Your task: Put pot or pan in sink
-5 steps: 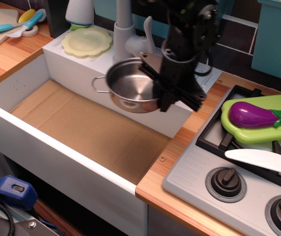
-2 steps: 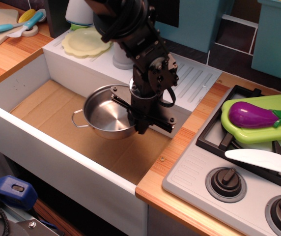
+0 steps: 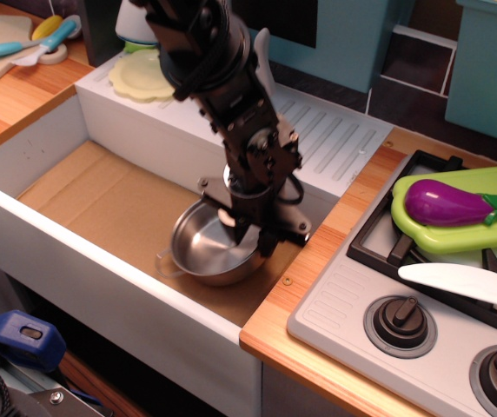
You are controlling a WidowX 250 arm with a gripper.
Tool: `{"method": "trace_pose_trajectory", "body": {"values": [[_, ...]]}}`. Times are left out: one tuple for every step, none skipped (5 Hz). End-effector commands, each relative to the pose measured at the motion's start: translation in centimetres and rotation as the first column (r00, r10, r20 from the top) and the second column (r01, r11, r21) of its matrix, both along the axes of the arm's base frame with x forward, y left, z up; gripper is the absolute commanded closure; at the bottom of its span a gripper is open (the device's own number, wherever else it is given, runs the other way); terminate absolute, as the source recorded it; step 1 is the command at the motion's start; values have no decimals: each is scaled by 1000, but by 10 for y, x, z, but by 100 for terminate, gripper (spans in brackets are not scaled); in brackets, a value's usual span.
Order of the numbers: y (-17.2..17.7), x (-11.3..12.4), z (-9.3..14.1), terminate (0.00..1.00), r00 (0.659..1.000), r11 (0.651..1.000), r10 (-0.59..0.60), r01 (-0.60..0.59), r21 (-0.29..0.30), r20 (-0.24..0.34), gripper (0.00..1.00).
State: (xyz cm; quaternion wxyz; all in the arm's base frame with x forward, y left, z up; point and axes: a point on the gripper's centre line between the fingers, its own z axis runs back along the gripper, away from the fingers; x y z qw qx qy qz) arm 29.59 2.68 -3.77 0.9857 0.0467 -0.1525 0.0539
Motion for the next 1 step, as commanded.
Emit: {"method": "trace_pose_trajectory", "body": {"values": [[4, 6, 9, 100, 999, 1000, 0, -1, 4, 34, 0]]}}
